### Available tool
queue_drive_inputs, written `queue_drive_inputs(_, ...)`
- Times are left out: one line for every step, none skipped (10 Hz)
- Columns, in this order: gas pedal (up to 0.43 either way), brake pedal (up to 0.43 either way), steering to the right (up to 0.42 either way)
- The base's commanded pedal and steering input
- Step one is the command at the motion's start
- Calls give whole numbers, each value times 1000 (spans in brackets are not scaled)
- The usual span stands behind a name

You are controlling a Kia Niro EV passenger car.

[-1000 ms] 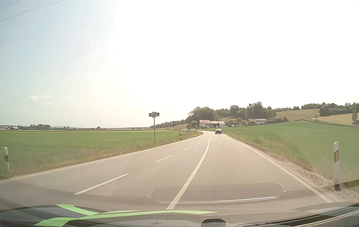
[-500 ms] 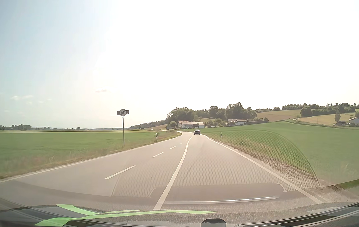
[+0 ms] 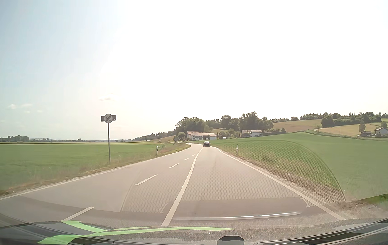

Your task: Follow the waypoints while adhering to traffic rules and regulations

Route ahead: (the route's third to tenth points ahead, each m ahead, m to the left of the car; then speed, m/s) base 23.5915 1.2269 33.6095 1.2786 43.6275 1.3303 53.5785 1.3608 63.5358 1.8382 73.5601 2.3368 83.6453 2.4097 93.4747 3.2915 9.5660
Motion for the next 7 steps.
queue_drive_inputs(339,0,3)
queue_drive_inputs(339,0,3)
queue_drive_inputs(339,0,3)
queue_drive_inputs(350,0,3)
queue_drive_inputs(370,0,3)
queue_drive_inputs(370,0,2)
queue_drive_inputs(370,0,2)
